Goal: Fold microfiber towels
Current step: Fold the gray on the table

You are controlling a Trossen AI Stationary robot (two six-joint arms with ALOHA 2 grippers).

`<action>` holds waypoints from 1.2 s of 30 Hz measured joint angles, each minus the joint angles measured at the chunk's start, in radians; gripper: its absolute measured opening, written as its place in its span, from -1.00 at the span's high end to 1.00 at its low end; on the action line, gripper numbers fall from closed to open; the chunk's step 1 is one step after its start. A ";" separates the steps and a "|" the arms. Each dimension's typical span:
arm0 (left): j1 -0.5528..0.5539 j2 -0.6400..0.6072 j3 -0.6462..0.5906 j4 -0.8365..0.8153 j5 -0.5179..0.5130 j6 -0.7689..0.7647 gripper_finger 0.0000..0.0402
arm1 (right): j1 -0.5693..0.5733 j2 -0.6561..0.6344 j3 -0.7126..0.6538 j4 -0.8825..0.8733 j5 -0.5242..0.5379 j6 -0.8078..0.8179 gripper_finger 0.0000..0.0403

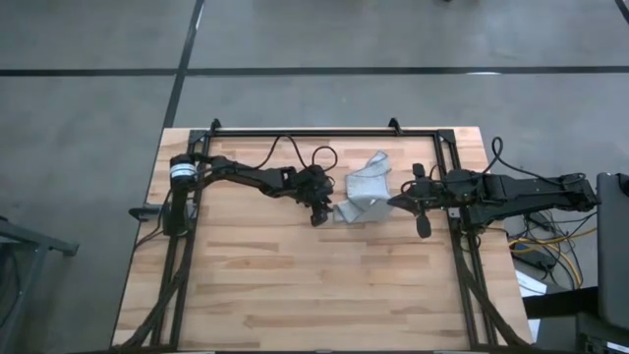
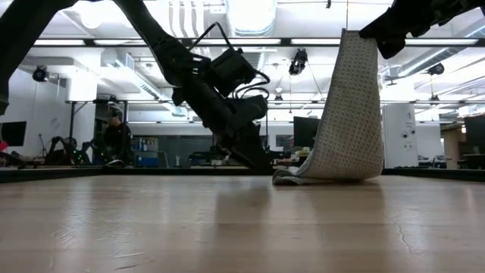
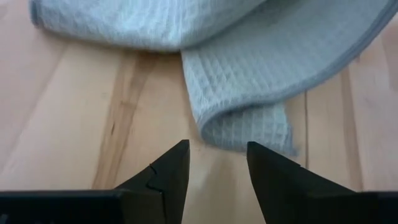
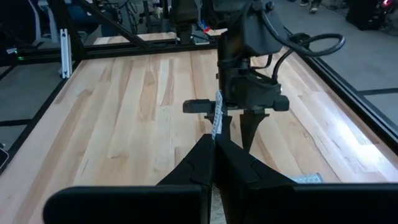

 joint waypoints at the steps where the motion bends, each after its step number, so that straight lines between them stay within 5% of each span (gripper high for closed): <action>1: 0.000 0.000 -0.004 0.008 0.000 -0.006 0.18 | 0.000 0.000 0.000 0.000 0.000 0.000 0.96; 36: -0.002 0.075 -0.015 0.078 0.084 -0.154 0.18 | 0.000 0.020 0.000 0.041 -0.043 0.000 0.96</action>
